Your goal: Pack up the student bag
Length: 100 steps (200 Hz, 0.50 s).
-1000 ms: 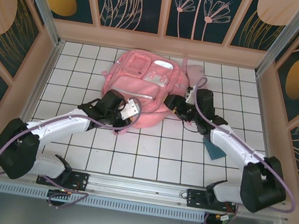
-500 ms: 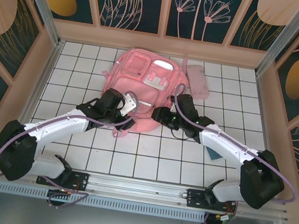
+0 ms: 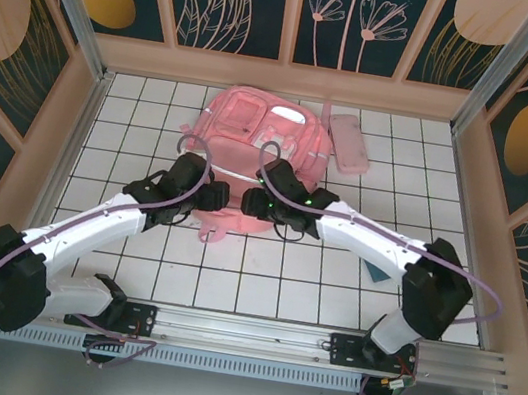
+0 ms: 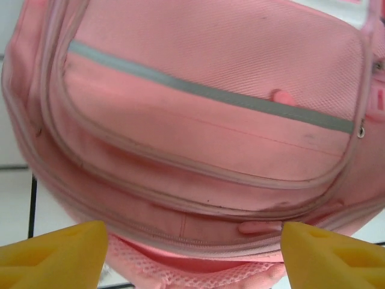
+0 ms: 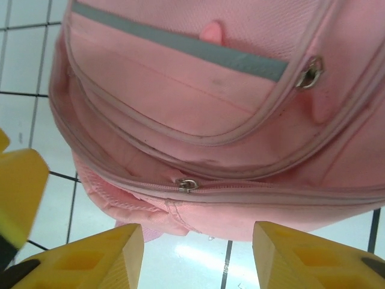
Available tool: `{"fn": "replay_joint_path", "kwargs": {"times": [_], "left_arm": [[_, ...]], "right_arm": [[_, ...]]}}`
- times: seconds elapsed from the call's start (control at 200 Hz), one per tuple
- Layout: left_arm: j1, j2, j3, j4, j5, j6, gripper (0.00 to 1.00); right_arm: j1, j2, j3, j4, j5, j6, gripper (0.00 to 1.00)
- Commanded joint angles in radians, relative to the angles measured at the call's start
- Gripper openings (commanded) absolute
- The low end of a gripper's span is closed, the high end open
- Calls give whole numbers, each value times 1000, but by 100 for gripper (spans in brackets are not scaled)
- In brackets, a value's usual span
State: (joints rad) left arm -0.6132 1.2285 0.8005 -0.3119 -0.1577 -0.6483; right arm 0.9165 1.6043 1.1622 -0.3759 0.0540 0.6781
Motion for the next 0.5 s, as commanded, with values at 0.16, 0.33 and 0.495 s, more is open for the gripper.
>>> {"fn": "replay_joint_path", "kwargs": {"times": [0.16, 0.33, 0.495], "left_arm": [[12, -48, -142, 106, 101, -508, 66], [12, -53, -202, 229, 123, -689, 61], [13, -31, -183, 265, 109, -744, 55]], "right_arm": [[-1, 81, 10, -9, -60, 2, 41], [-8, 82, -56, 58, -112, 22, 39], [-18, 94, -90, 88, -120, 28, 37]]}}
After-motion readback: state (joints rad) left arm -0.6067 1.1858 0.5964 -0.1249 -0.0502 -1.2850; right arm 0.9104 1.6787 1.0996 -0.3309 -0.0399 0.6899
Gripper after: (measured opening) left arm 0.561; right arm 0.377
